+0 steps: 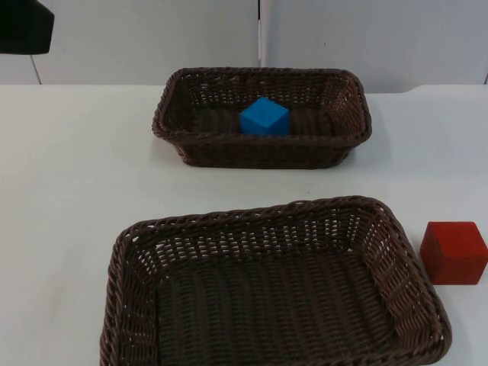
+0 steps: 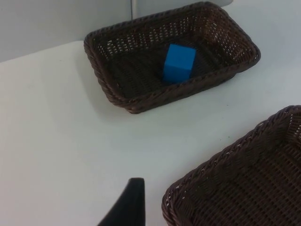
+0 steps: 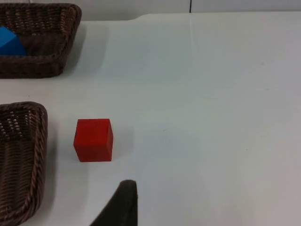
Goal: Pick up one cube with the left hand and place it into the upper basket. Pick up one cube with the right hand and place it into the lower basket.
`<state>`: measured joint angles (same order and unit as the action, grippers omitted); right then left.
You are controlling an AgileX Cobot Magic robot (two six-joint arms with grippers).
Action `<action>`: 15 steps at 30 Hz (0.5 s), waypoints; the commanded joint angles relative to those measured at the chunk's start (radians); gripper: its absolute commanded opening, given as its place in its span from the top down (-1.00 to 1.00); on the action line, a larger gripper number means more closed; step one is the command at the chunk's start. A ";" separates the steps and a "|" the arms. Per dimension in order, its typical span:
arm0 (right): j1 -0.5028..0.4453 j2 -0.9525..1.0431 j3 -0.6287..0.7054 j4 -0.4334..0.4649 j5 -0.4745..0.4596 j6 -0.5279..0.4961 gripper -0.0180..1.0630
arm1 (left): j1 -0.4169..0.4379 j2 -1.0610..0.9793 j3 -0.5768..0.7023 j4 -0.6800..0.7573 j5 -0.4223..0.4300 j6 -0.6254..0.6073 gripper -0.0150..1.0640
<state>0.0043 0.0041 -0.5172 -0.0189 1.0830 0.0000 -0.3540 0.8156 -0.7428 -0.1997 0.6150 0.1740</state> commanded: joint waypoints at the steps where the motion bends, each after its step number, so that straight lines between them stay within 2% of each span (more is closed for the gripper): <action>1: -0.003 -0.004 0.001 0.005 -0.008 -0.008 -0.98 | -0.005 -0.007 0.004 -0.013 0.000 -0.007 -0.86; 8: -0.003 0.058 -0.036 0.003 -0.010 -0.008 -0.98 | -0.005 -0.007 0.004 -0.013 0.000 -0.007 -0.86; 15: -0.003 0.281 -0.139 -0.001 -0.012 -0.015 -0.98 | -0.005 -0.007 0.004 -0.025 0.006 -0.007 -0.86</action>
<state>0.0043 0.2126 -0.6241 -0.0191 1.0830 0.0000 -0.3540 0.8156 -0.7428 -0.2113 0.6167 0.1740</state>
